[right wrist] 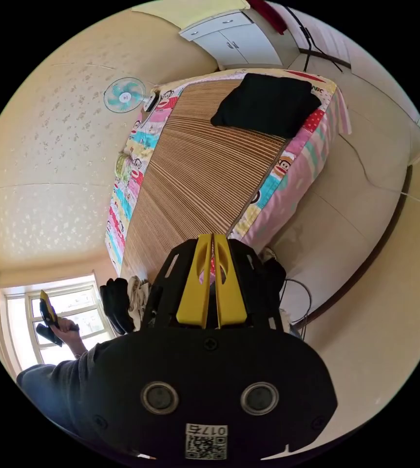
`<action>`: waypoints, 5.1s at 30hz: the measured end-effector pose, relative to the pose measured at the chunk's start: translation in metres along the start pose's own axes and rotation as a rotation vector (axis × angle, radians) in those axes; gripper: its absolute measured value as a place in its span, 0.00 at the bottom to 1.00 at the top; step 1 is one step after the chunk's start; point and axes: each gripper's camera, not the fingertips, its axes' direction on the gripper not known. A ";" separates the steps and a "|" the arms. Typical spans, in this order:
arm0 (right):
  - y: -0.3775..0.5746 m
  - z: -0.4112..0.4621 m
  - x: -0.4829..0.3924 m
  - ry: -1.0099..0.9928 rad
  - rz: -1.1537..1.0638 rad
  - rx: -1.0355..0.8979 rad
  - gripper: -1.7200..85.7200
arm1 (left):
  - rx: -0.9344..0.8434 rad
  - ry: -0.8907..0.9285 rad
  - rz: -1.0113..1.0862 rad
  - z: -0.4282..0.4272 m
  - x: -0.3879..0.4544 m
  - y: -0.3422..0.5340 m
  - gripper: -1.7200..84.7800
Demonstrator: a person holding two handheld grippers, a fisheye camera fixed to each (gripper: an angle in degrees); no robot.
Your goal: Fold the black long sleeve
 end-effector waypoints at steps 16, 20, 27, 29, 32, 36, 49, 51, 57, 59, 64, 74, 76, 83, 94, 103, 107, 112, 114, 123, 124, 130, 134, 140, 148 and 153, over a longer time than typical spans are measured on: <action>-0.034 0.028 -0.230 -0.114 -0.305 -0.309 0.02 | -0.097 -0.304 -0.297 0.011 -0.118 0.085 0.01; -0.012 0.011 -0.257 -0.069 -0.305 -0.329 0.02 | -0.186 -0.357 -0.216 0.036 -0.179 0.096 0.01; -0.012 -0.063 -0.246 0.120 -0.189 -0.263 0.02 | -0.236 -0.206 -0.016 0.118 -0.238 0.091 0.01; -0.024 -0.084 -0.236 0.103 -0.146 -0.236 0.02 | -0.204 -0.140 -0.083 0.139 -0.249 0.093 0.01; -0.056 -0.114 -0.220 0.128 -0.106 -0.186 0.03 | -0.171 -0.090 -0.152 0.175 -0.252 0.095 0.01; -0.129 -0.134 -0.193 0.196 -0.093 -0.171 0.04 | -0.206 -0.138 -0.154 0.234 -0.238 0.097 0.02; -0.370 -0.129 -0.136 0.469 -0.186 -0.258 0.13 | -0.317 -0.258 -0.257 0.398 -0.183 0.056 0.11; -0.380 -0.110 -0.120 0.479 -0.184 -0.307 0.14 | -0.336 -0.252 -0.296 0.410 -0.191 0.050 0.11; -0.346 -0.087 -0.095 0.422 -0.165 -0.334 0.09 | -0.320 -0.223 -0.385 0.421 -0.232 0.032 0.11; -0.322 -0.101 -0.106 0.329 -0.212 -0.289 0.08 | -0.315 -0.202 -0.400 0.427 -0.247 0.025 0.10; -0.224 -0.152 -0.172 -0.240 -0.647 -0.279 0.06 | -0.322 -0.024 -0.439 0.460 -0.282 0.008 0.11; -0.053 -0.178 -0.322 -0.684 -1.303 -0.322 0.05 | -0.577 0.308 -0.660 0.539 -0.362 -0.002 0.28; 0.004 -0.176 -0.354 -0.705 -1.465 -0.353 0.05 | -0.526 0.426 -0.715 0.530 -0.376 0.004 0.24; 0.118 -0.167 -0.385 -0.563 -1.663 -0.282 0.07 | -0.269 0.646 -0.444 0.392 -0.411 0.021 0.09; 0.140 -0.180 -0.372 -0.837 -1.655 -0.070 0.17 | 0.015 1.378 0.490 0.185 -0.356 0.016 0.08; 0.203 -0.038 -0.409 -1.152 -1.728 -0.652 0.18 | -0.237 1.476 0.614 0.202 -0.270 0.046 0.08; 0.219 -0.035 -0.374 -1.249 -1.768 -0.431 0.07 | -0.274 1.282 0.622 0.185 -0.254 0.059 0.09; 0.189 -0.061 -0.348 -1.124 -1.498 -0.052 0.06 | -0.239 0.842 0.406 0.169 -0.271 0.076 0.09; 0.206 -0.067 -0.353 -0.900 -1.544 0.076 0.05 | -0.254 0.711 0.243 0.183 -0.284 0.083 0.09; 0.304 -0.029 -0.385 -0.301 -1.684 0.341 0.04 | -0.141 0.525 -0.089 0.228 -0.265 0.106 0.23; 0.310 -0.021 -0.387 -0.284 -1.677 0.352 0.04 | -0.133 0.516 -0.100 0.230 -0.261 0.106 0.23; 0.333 0.013 -0.406 -0.233 -1.679 0.316 0.04 | -0.245 0.320 -0.075 0.284 -0.182 0.103 0.27; 0.350 0.024 -0.416 -0.215 -1.729 0.283 0.04 | -0.258 0.076 -0.087 0.316 -0.141 0.108 0.25; 0.356 0.030 -0.408 -0.211 -1.776 0.309 0.05 | -0.206 0.002 -0.052 0.320 -0.120 0.110 0.09; 0.286 0.027 -0.317 -0.511 -1.585 0.229 0.10 | -0.040 0.091 -0.033 0.279 -0.115 0.086 0.08; 0.273 0.091 -0.273 -0.657 -1.357 -0.168 0.17 | 0.116 0.128 -0.103 0.250 -0.097 0.078 0.08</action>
